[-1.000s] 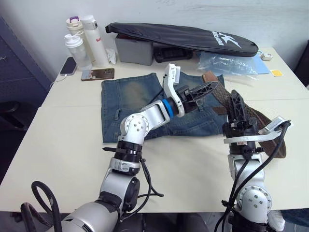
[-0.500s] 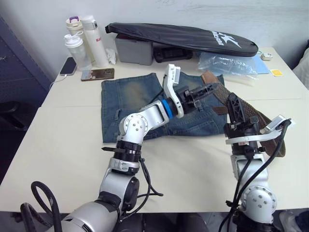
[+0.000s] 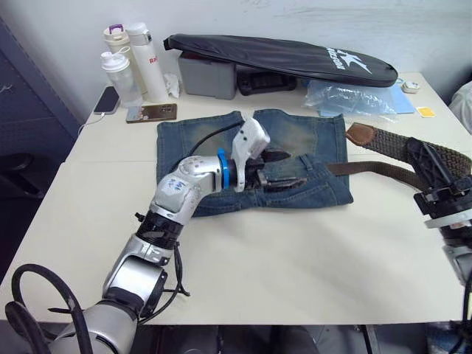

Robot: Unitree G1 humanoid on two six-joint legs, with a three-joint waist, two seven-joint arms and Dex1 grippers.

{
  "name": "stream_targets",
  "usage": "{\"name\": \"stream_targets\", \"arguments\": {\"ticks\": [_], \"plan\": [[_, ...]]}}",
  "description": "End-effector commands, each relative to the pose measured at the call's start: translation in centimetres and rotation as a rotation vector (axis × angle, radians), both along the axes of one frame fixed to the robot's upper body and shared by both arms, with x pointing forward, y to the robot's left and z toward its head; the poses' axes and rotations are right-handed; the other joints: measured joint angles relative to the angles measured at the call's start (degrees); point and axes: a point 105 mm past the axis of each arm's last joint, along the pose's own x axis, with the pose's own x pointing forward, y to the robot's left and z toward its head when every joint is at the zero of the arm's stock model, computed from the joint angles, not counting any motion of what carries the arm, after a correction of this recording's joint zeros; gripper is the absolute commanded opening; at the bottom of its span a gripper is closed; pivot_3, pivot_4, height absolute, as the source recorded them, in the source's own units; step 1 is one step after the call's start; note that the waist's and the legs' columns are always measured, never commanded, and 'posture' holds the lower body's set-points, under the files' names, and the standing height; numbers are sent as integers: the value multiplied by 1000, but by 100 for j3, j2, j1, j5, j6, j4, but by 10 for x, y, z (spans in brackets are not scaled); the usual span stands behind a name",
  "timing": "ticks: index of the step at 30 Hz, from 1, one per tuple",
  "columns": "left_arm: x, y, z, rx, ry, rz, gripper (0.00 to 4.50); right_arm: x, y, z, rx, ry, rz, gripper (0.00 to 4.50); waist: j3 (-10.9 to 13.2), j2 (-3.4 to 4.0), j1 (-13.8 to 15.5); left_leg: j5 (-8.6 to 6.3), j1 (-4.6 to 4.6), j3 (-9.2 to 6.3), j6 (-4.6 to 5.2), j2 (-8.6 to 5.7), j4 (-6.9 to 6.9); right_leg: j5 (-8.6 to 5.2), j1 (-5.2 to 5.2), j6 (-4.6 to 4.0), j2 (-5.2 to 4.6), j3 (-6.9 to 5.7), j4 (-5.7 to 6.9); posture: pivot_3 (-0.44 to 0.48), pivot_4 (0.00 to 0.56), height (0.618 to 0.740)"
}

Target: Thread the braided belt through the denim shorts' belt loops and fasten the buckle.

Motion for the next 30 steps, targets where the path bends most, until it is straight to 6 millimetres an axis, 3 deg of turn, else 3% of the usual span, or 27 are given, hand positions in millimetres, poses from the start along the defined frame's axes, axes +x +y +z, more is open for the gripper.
{"name": "stream_targets", "arguments": {"ticks": [1, 8, 16, 20, 22, 23, 24, 26, 29, 30], "plan": [[-6, -14, -22, 146, -172, -78, 4431, 0, -6, 2, -52, 28, -7, 0, 1, -2, 24, -1, 0, 1, 1, 0, 1, 0, 0, -1, 0, 0, -2, 0, 150, 740], [7, -41, -53, 223, -278, -45, 4431, -2, 6, -4, -199, 99, 18, 0, 3, -5, 81, -6, -9, 2, 9, -1, 6, 1, -6, 0, -4, -2, -3, 0, 150, 740], [22, -48, -80, 365, -352, -10, 4431, -18, 9, 24, -403, 75, 40, 0, 5, -8, 121, -12, -10, 6, 17, 1, 12, 3, -7, 4, -4, -2, -5, 0, 150, 740], [22, -46, -92, 415, -344, -24, 3294, -22, 6, 35, -434, 54, 42, 0, 5, -9, 149, -18, -10, 6, 24, 1, 17, 3, -5, 4, -5, -2, -9, 0, 150, 740], [15, -47, -96, 407, -311, -76, 2481, -22, 5, 35, -443, 62, 45, 0, 5, -10, 147, -19, -9, 7, 25, 1, 20, 3, -4, 4, -5, -1, -7, 0, 150, 740], [13, -46, -97, 404, -301, -96, 2360, -22, 5, 33, -453, 68, 49, 0, 5, -10, 147, -19, -9, 7, 26, 2, 20, 3, -4, 4, -5, 0, -7, 0, 150, 740], [11, -45, -97, 397, -289, -109, 1872, -23, 5, 32, -469, 72, 55, 0, 5, -9, 147, -20, -9, 7, 26, 2, 22, 3, -4, 4, -5, -1, -6, 0, 150, 740], [7, -41, -97, 391, -283, -147, 1368, -26, 4, 30, -496, 77, 72, 0, 5, -9, 145, -21, -9, 8, 26, 3, 21, 3, -4, 4, -4, 0, -5, 0, 150, 740], [-5, -33, -95, 362, -253, -228, 162, -26, 0, 27, -530, 97, 86, 0, 5, -9, 117, -21, -7, 8, 25, 5, 14, 3, -5, 4, -1, -1, -4, 0, 150, 740], [-9, -26, -95, 369, -246, -259, 76, -26, -1, 25, -537, 107, 93, 0, 5, -8, 100, -20, -7, 8, 25, 4, 14, 3, -6, 4, 0, -1, -4, 0, 150, 740]]}}
